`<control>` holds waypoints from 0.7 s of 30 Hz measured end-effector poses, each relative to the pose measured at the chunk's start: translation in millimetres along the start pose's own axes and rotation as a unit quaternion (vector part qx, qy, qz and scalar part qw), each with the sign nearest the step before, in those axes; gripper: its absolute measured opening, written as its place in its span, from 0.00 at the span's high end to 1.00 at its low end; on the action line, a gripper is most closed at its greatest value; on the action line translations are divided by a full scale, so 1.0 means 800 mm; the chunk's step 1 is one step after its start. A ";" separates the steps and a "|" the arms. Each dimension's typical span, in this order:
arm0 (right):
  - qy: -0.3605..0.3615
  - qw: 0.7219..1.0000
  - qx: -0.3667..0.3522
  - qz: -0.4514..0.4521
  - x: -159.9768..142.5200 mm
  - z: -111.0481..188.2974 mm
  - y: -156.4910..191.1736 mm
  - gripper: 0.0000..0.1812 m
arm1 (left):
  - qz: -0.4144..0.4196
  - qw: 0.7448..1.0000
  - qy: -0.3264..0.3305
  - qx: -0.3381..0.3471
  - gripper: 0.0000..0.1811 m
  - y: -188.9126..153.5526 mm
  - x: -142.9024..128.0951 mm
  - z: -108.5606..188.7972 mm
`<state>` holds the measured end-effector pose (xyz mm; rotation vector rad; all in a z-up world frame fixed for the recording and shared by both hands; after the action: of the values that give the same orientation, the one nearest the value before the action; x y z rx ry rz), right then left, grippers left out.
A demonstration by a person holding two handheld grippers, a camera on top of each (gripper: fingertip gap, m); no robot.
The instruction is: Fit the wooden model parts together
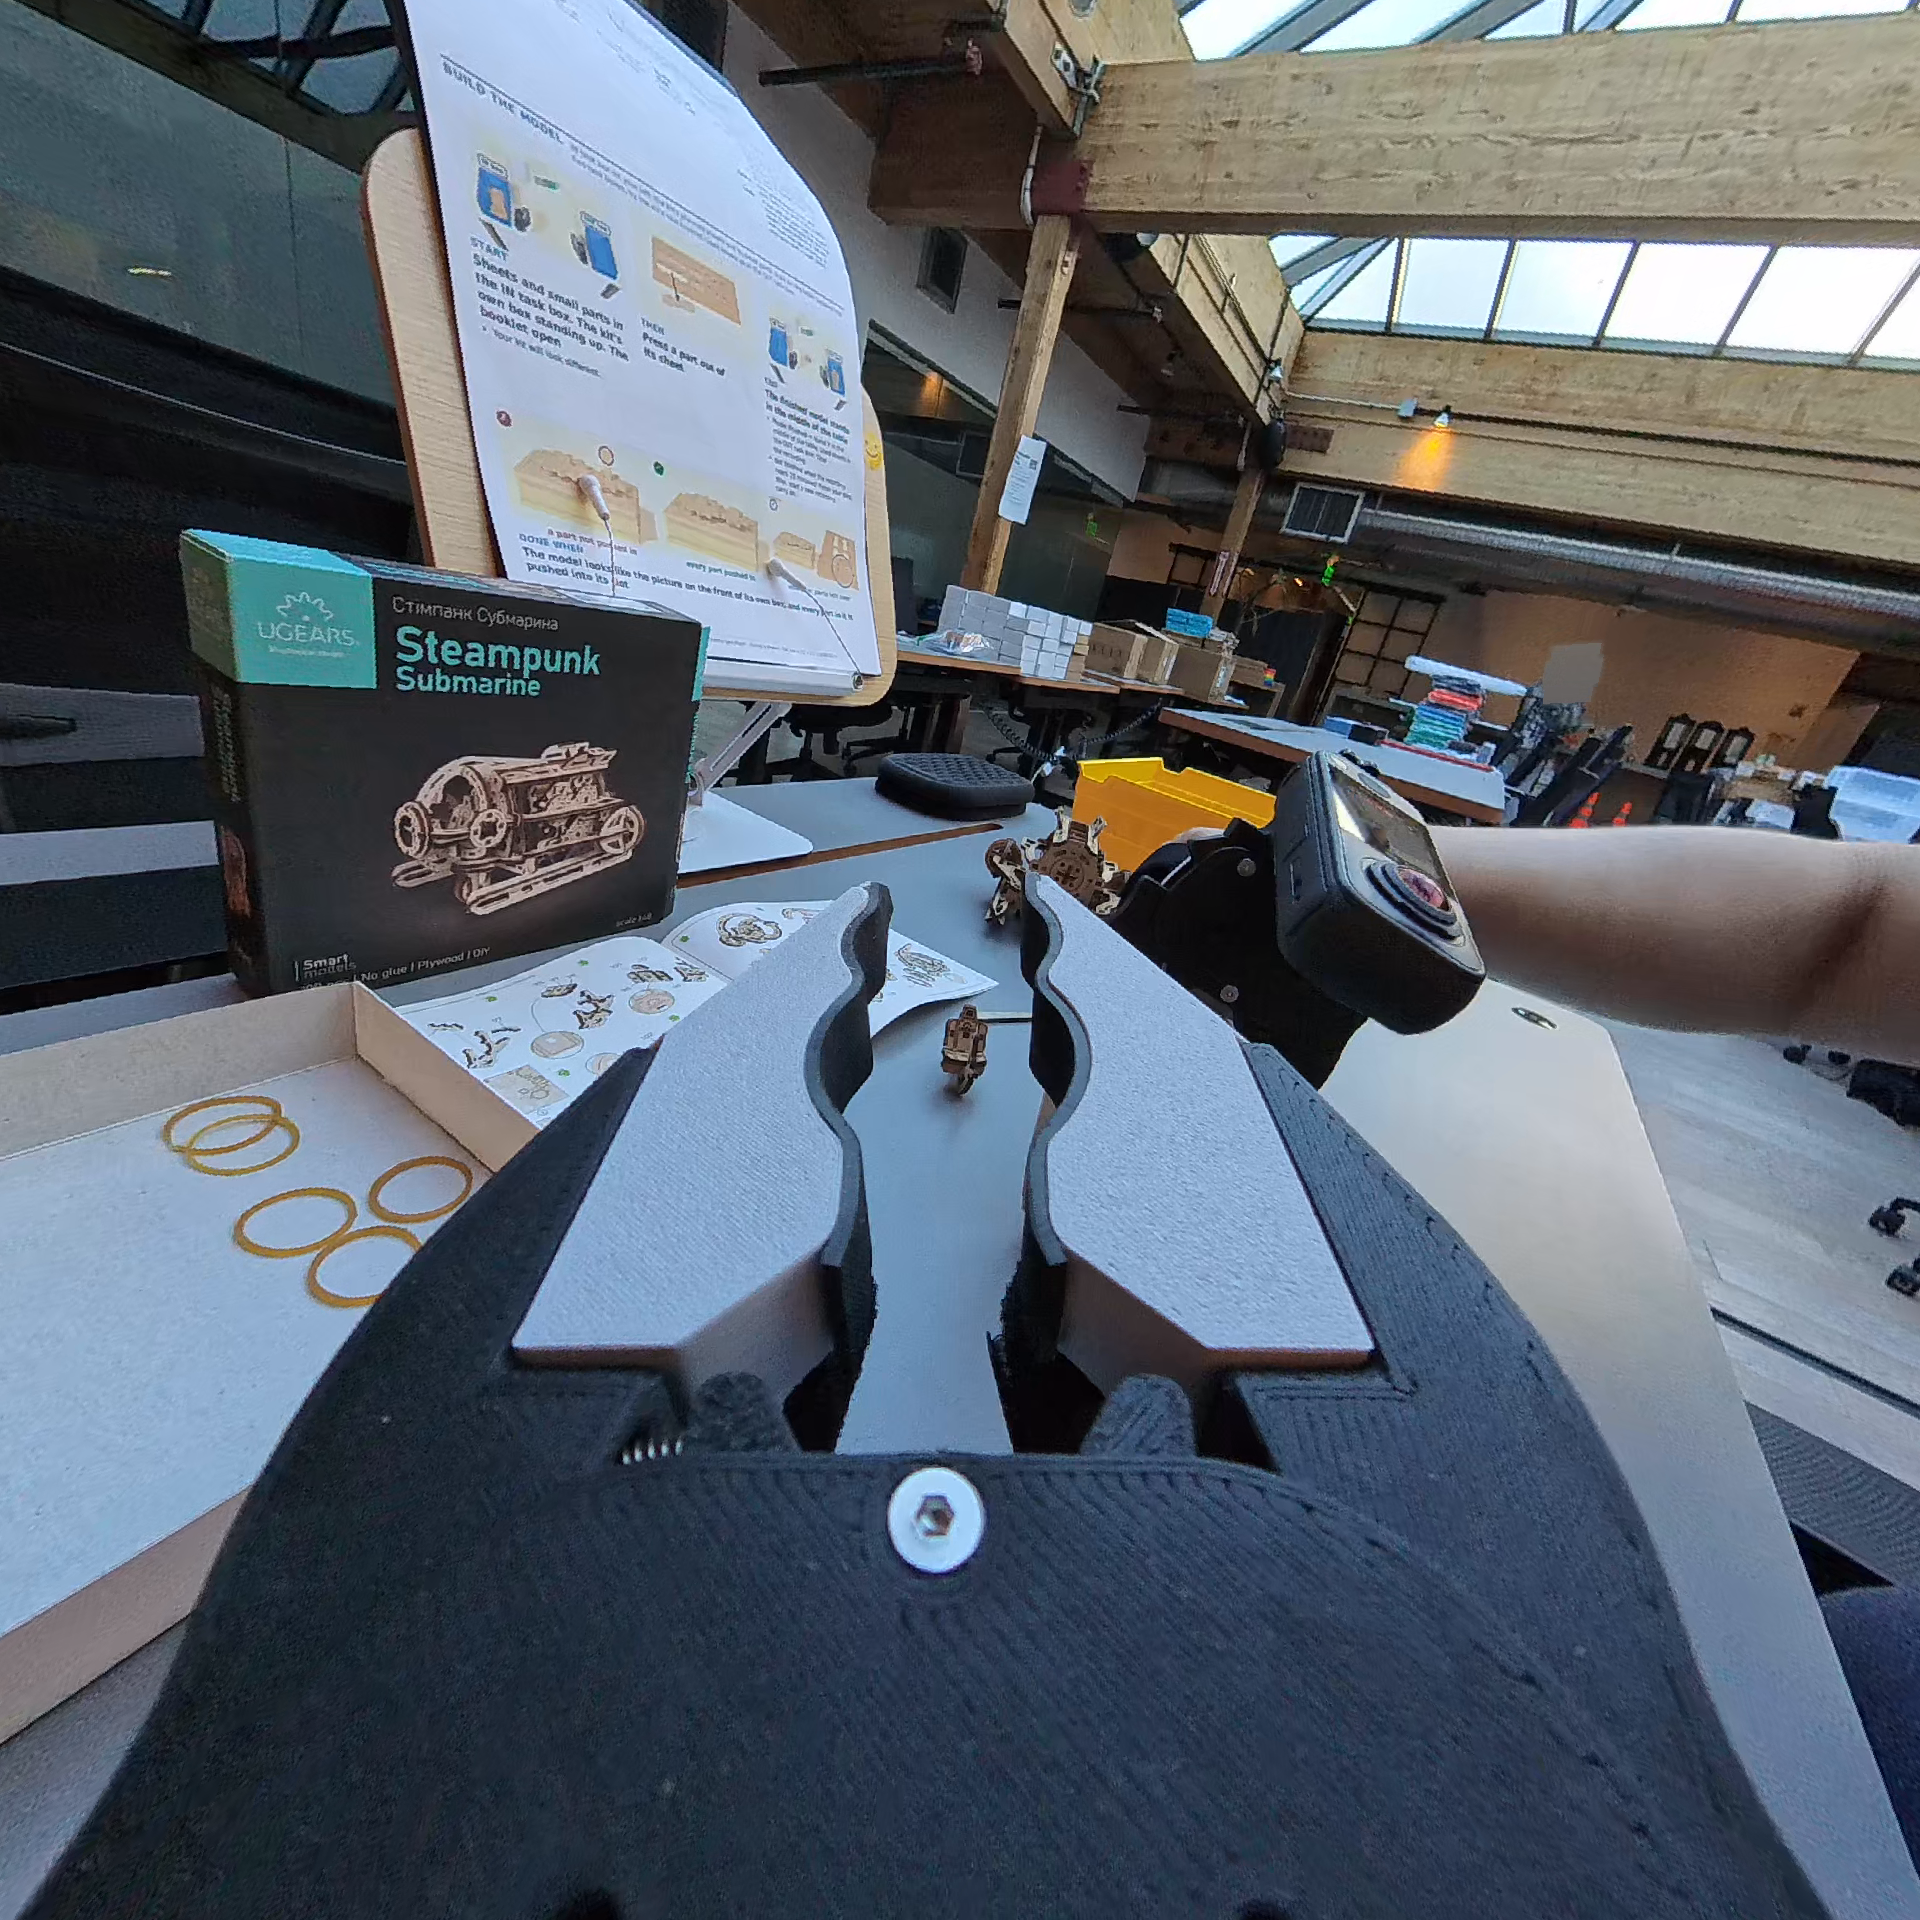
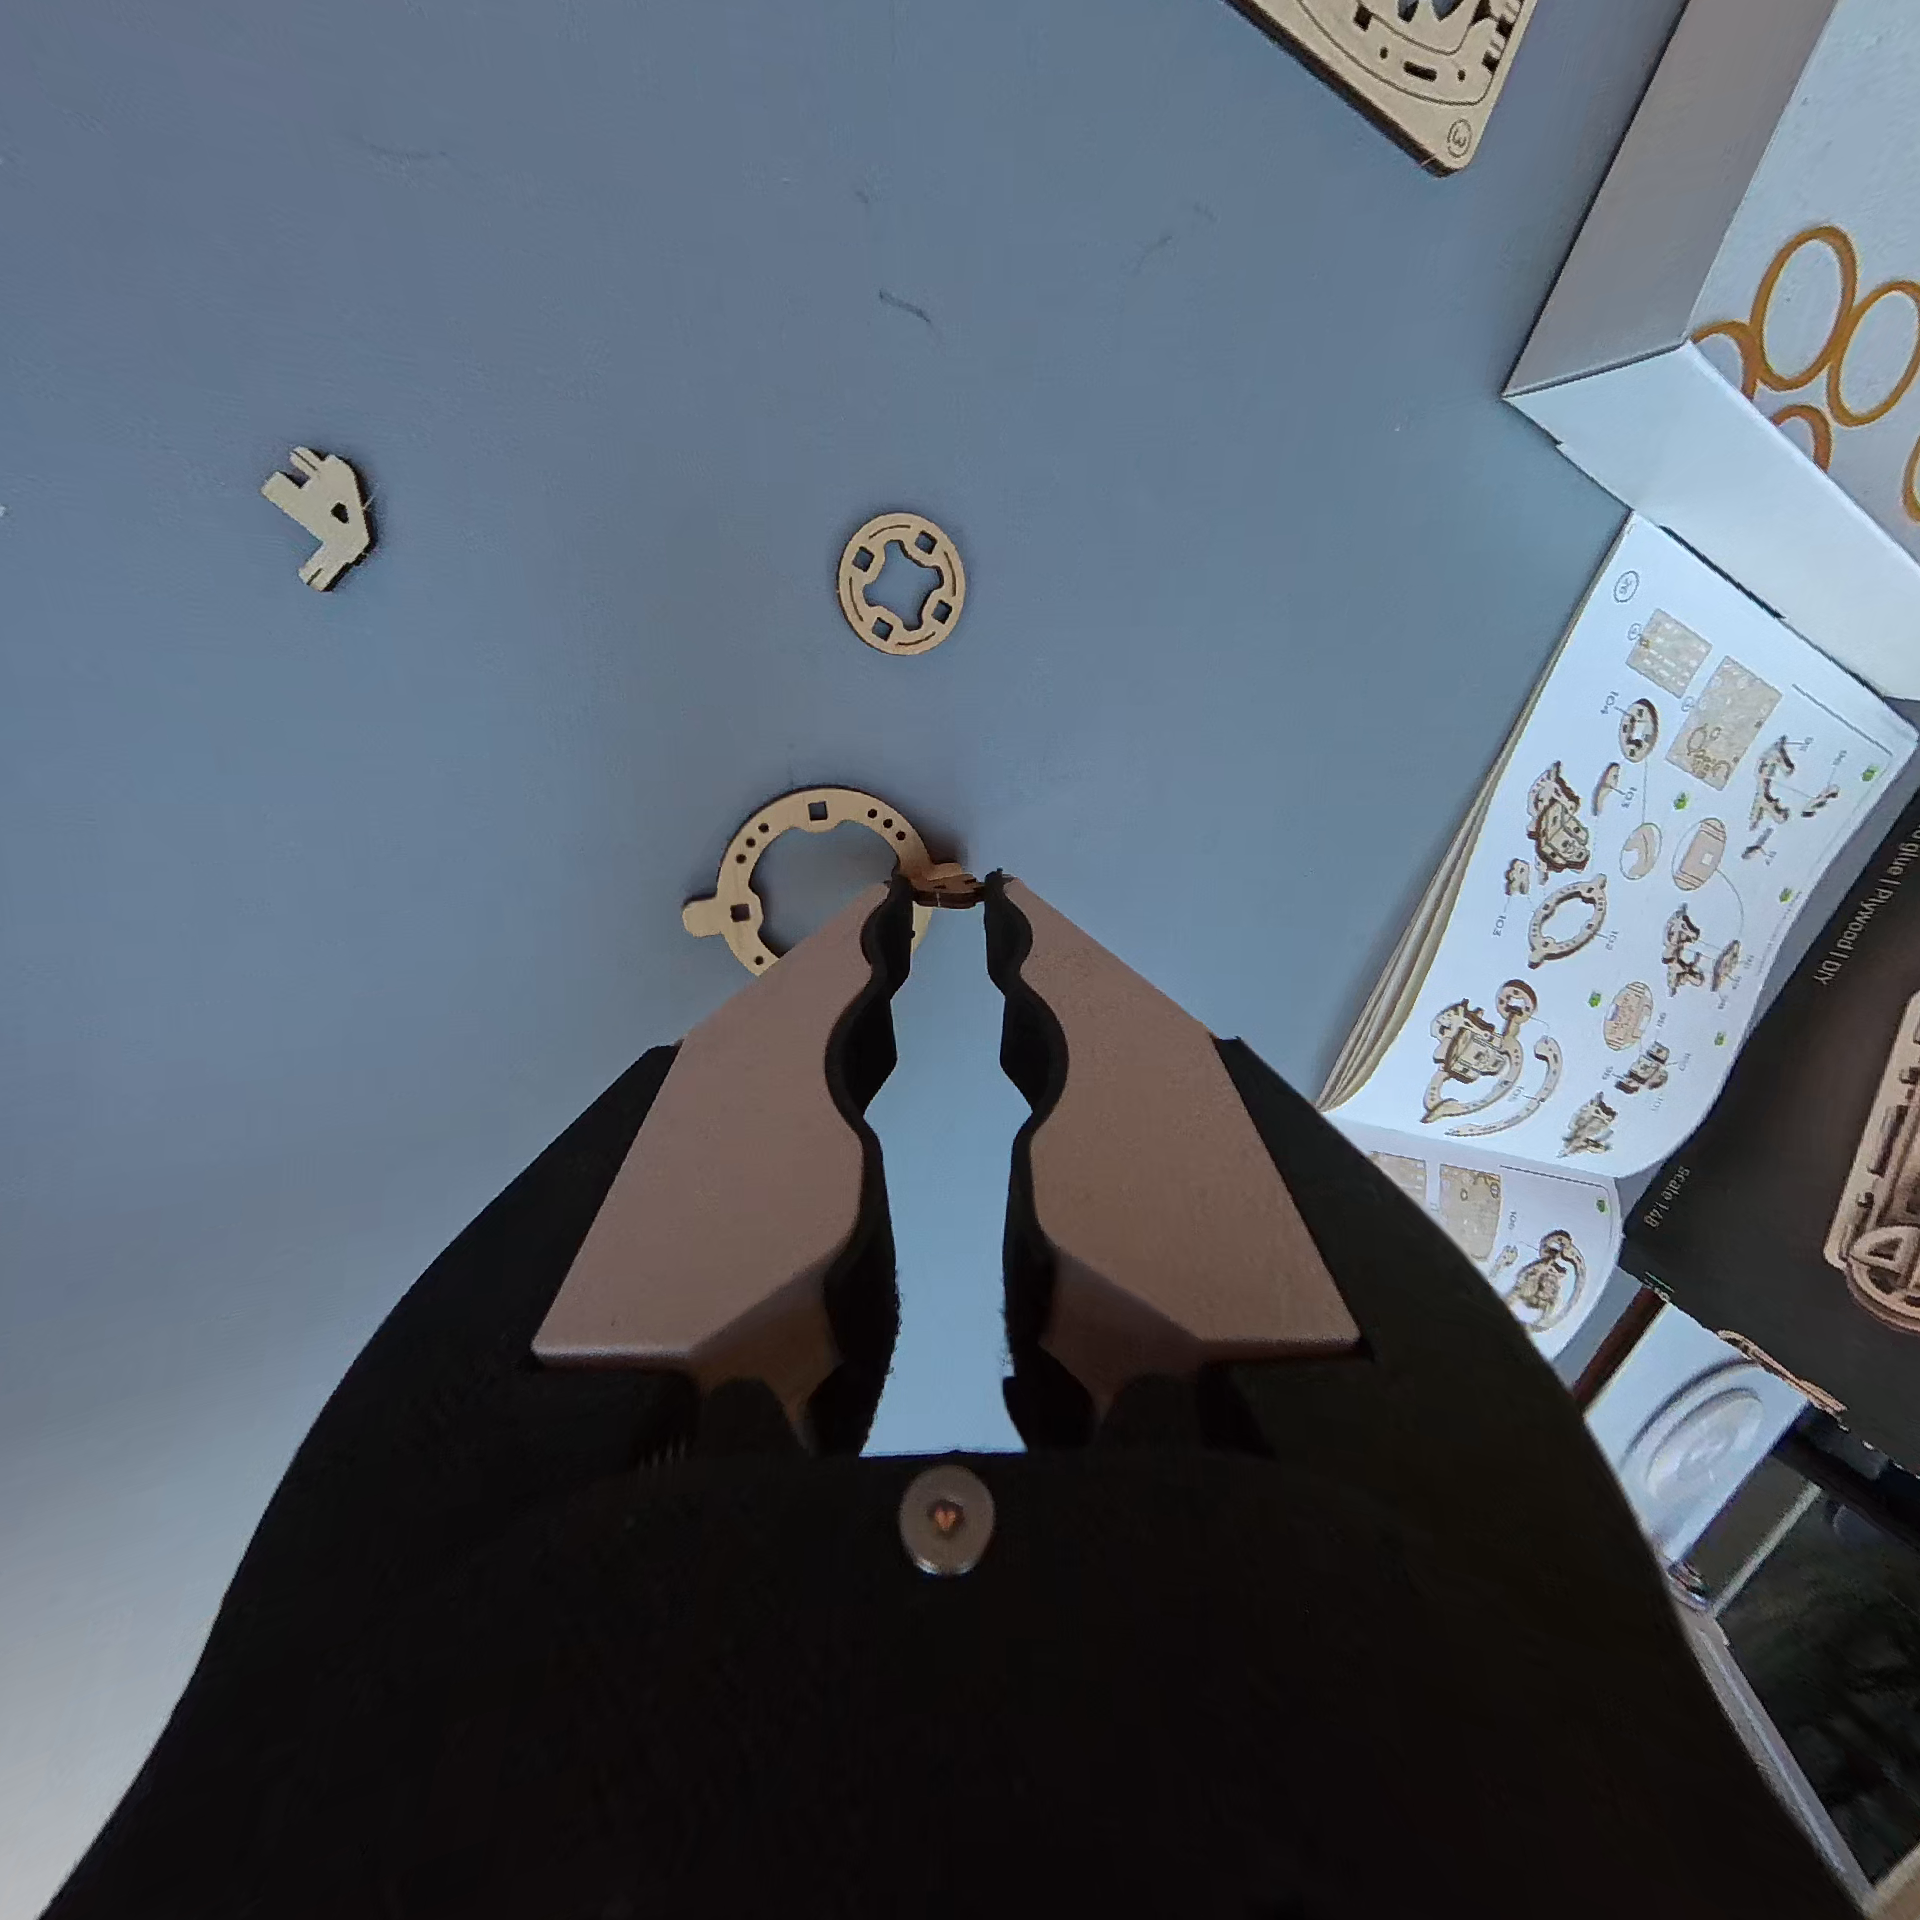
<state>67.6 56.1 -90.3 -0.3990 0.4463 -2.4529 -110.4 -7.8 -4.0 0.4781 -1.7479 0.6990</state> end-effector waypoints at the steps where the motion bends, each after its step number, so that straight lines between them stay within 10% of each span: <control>1: 0.000 1.000 -0.015 0.001 -0.001 0.001 -0.002 0.92 | 0.001 1.000 0.000 0.000 0.87 0.000 0.000 0.000; 7: -0.053 0.987 -0.009 -0.149 -0.009 0.027 -0.017 0.85 | 0.001 1.000 -0.005 -0.001 0.87 0.000 0.002 0.002; 11: -0.040 0.931 0.008 -0.361 -0.023 0.019 -0.023 0.83 | -0.001 1.000 -0.004 -0.001 0.87 -0.001 0.003 0.001; 21: -0.007 0.879 -0.001 -0.477 -0.011 0.011 -0.016 0.89 | 0.000 1.000 0.002 -0.002 0.87 -0.001 0.000 -0.001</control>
<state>71.4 69.5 -78.9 -0.7771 0.2663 -3.3929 -109.5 -8.1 -3.9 0.4744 -1.7458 0.6963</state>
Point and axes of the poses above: each gripper's, where its closed fingertips meet, z back along the fingers, x out of its top, y = z × x across the jaws, the point moved 7 cm from there along z, back along the fingers, and after that the axes turned 6 degrees about -x, right-handed, at the moved point
